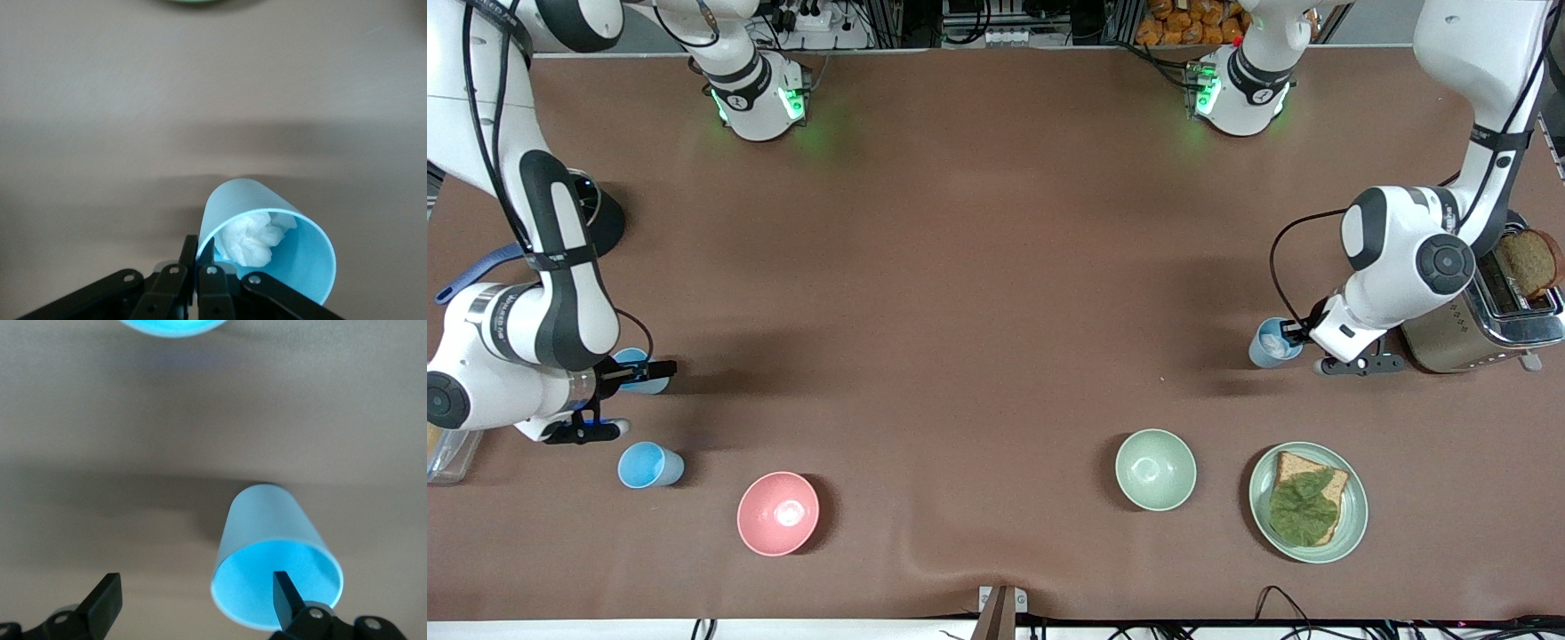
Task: Stack blue cups with both arms
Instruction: 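Carry the blue cup with the left gripper to the table middle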
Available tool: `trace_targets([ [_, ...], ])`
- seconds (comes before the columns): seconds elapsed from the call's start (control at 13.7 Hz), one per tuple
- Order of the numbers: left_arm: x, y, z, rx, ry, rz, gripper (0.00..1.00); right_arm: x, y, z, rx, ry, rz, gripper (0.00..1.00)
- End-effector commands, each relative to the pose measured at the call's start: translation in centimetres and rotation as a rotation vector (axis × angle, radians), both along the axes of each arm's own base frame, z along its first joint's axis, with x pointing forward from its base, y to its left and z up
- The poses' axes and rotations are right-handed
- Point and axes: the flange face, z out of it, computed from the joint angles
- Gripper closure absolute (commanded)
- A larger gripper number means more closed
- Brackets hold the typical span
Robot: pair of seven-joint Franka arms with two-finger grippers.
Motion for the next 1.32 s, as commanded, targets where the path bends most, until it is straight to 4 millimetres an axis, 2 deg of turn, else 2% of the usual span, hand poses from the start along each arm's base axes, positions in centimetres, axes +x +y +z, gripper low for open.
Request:
trace_targets([
  [0.0, 0.8, -6.7, 4.4, -0.030, -0.060, -0.022, 1.00, 0.2, -1.6, -1.1, 0.032, -0.018, 0.075, 0.57],
  [0.07, 1.1, -9.6, 5.3, -0.050, -0.061, -0.009, 1.00, 0.2, -1.8, -1.2, 0.048, -0.020, 0.117, 0.89],
  [0.15, 0.8, -12.8, 5.8, -0.071, -0.059, 0.018, 1.00, 0.1, -1.9, -1.2, 0.054, -0.021, 0.133, 1.00],
  [0.29, -0.3, -19.5, 6.4, -0.103, -0.055, 0.068, 1.00, 0.1, -2.0, -1.3, 0.056, -0.019, 0.134, 1.00],
  [0.44, -1.2, -24.9, 6.4, -0.127, -0.045, 0.110, 1.00, 0.0, -2.0, -1.3, 0.056, -0.016, 0.134, 1.00],
  [0.51, -2.1, -28.4, 6.4, -0.142, -0.035, 0.130, 1.00, 0.0, -1.9, -1.1, 0.056, -0.015, 0.136, 1.00],
  [0.59, -2.7, -31.0, 6.0, -0.154, -0.023, 0.162, 1.00, 0.0, -1.5, -0.9, 0.056, -0.009, 0.145, 1.00],
  [0.66, -3.7, -34.0, 5.8, -0.167, -0.010, 0.176, 1.00, 0.2, -0.9, 0.2, 0.054, -0.013, 0.158, 1.00],
  [0.8, -5.1, -38.5, 4.1, -0.180, 0.026, 0.179, 1.00, 0.4, 2.1, 4.5, 0.052, -0.008, 0.210, 1.00],
  [1.02, -6.8, -43.0, 0.6, -0.181, 0.077, 0.180, 1.00, -0.2, 6.4, 11.1, 0.061, -0.026, 0.298, 1.00],
  [1.1, -7.3, -44.3, -0.3, -0.175, 0.083, 0.188, 1.00, -0.2, 9.8, 12.9, 0.071, -0.037, 0.344, 1.00],
  [1.17, -7.7, -45.4, -0.9, -0.163, 0.076, 0.197, 1.00, -0.2, 14.5, 15.8, 0.063, -0.070, 0.396, 1.00],
  [1.24, -8.2, -46.2, -1.5, -0.146, 0.067, 0.198, 1.00, -0.8, 17.9, 17.4, 0.053, -0.072, 0.404, 1.00],
])
